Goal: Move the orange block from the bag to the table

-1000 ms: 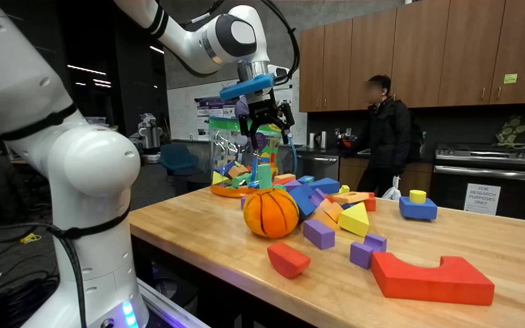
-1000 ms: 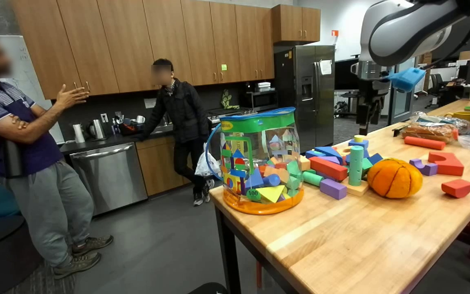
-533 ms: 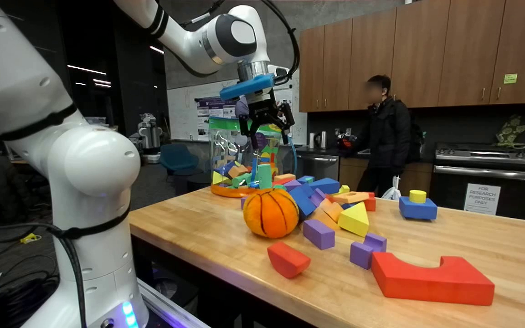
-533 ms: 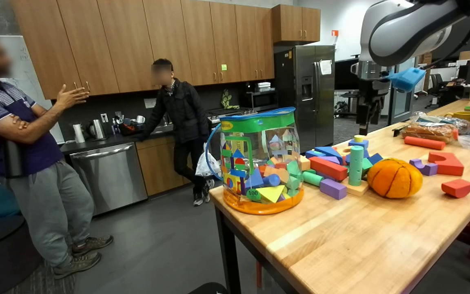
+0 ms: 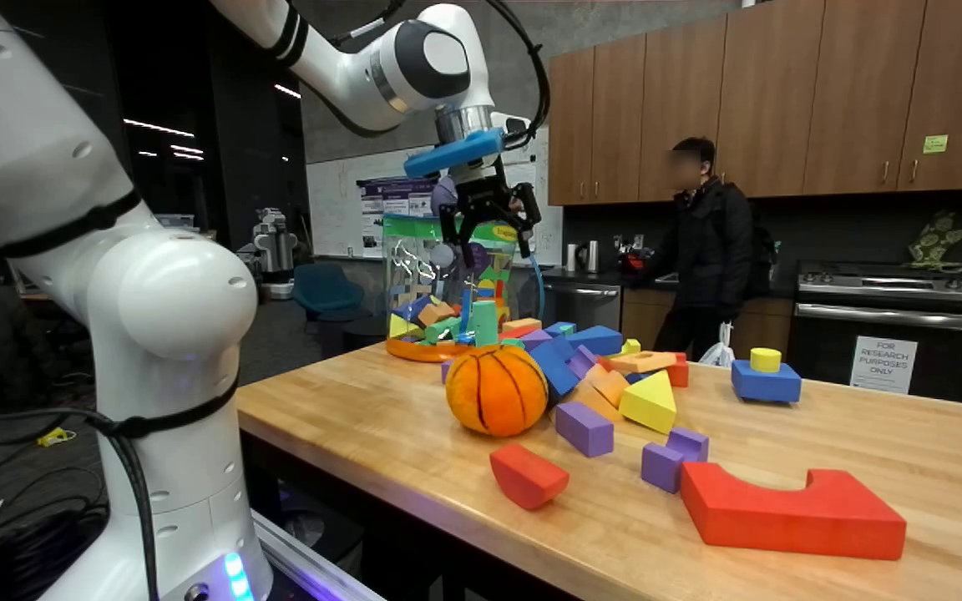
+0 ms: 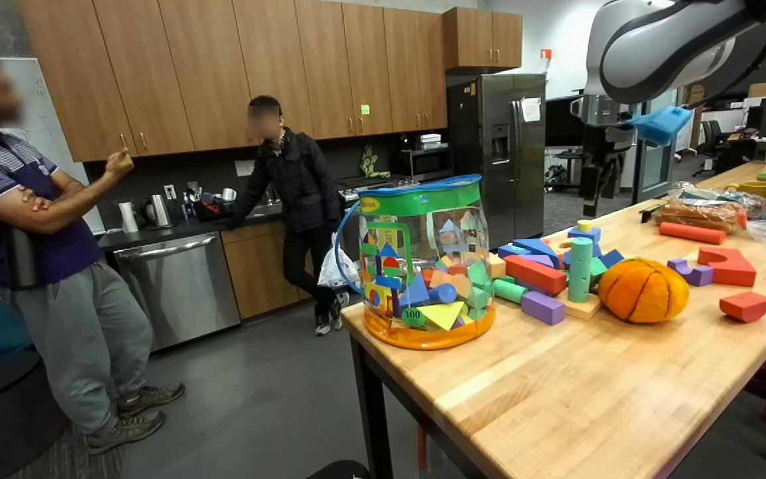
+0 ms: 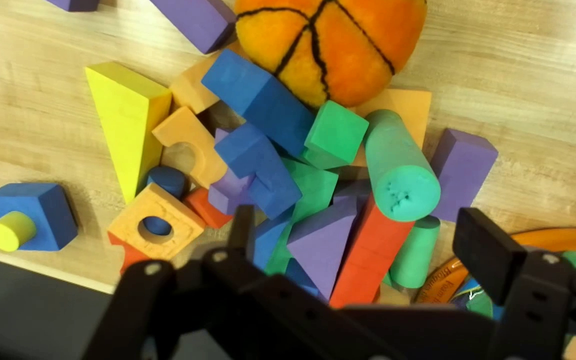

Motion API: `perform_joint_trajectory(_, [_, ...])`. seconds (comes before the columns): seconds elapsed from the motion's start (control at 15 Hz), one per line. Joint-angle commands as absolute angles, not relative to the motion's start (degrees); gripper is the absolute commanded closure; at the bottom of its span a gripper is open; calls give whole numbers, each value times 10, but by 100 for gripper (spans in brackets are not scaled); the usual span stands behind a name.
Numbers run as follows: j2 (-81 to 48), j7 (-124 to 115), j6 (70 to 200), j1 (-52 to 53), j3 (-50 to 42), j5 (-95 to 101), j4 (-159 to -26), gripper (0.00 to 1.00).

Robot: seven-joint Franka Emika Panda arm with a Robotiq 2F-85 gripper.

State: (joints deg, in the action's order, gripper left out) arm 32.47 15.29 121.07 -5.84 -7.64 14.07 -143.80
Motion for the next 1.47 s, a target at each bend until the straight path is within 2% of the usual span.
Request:
perform_joint_trajectory(0.0, [308,154,1191,-59,-67,157,-1386,0])
perform_joint_trajectory(0.8, [244,157,1120,-17,15,229,-1143,0])
perform_joint_trajectory(1.4, [157,90,1189,15,86,292,-1091,0])
